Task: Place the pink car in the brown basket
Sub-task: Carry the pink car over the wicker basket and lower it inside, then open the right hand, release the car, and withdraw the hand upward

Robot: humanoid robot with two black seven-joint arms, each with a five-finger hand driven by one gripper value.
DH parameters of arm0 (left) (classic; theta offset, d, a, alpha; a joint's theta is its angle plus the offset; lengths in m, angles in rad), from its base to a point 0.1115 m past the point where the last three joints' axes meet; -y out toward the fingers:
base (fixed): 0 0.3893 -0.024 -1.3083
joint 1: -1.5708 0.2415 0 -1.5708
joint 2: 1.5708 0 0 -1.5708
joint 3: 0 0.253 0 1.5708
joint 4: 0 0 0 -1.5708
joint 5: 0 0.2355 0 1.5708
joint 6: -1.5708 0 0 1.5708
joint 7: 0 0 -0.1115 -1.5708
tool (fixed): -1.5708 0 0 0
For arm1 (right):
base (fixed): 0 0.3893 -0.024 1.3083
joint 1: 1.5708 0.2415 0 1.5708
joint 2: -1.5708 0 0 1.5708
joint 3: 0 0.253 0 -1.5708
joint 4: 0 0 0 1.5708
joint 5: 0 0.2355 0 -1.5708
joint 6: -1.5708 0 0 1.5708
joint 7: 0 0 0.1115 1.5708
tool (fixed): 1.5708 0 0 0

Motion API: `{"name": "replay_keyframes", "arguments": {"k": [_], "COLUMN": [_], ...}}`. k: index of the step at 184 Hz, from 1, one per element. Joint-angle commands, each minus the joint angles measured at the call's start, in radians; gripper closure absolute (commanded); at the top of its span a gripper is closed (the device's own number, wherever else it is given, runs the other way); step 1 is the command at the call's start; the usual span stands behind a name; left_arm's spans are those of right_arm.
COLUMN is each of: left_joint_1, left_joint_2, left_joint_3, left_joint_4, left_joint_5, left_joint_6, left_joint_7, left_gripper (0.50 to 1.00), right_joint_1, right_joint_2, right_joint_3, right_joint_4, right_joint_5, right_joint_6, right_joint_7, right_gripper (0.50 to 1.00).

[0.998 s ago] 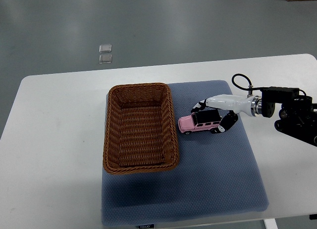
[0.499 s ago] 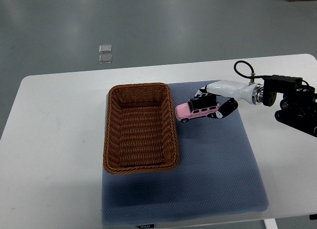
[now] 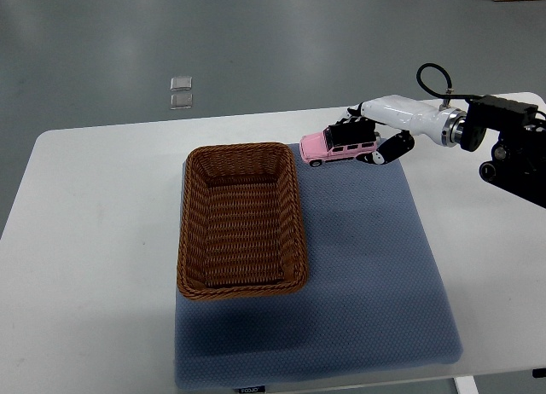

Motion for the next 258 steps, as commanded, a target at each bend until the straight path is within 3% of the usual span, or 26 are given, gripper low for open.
{"name": "replay_keyframes", "arguments": {"k": [1,56,134,145,176,194,207,258], "left_joint_1": [0.0,0.0,-0.003,-0.003,-0.005,-0.005,-0.005,-0.005], "left_joint_2": [0.0,0.0,0.0,0.0,0.0,0.0,0.0,0.0], "left_joint_3": [0.0,-0.002,-0.003,-0.003,-0.002,-0.002,-0.002,-0.002], "left_joint_4": [-0.002,-0.002,0.0,0.0,0.0,0.0,0.0,0.0], "left_joint_5": [0.001,0.001,-0.001,-0.001,-0.001,-0.001,-0.001,-0.001], "left_joint_6": [0.0,0.0,0.0,0.0,0.0,0.0,0.0,0.0], "left_joint_7": [0.0,0.0,0.0,0.0,0.0,0.0,0.0,0.0], "left_gripper": [0.5,0.5,0.5,0.5,0.5,0.5,0.5,0.5], "right_joint_1": [0.023,0.032,0.042,0.04,0.039,0.039,0.039,0.026], "right_joint_2": [0.011,0.154,0.361,0.361,0.356,0.349,0.346,0.341], "right_joint_3": [0.004,-0.01,-0.06,-0.073,-0.07,-0.066,-0.06,0.035], "right_joint_4": [-0.006,-0.009,-0.1,-0.114,-0.121,-0.121,-0.121,-0.135], "right_joint_5": [0.001,0.0,-0.007,-0.007,-0.007,-0.007,-0.005,0.001], "right_joint_6": [0.0,0.004,0.007,0.006,0.006,0.004,0.003,-0.031], "right_joint_7": [0.002,0.003,0.003,0.002,0.002,0.002,0.002,-0.001], "right_gripper": [1.0,1.0,0.998,0.953,0.714,0.634,0.603,0.599]}}
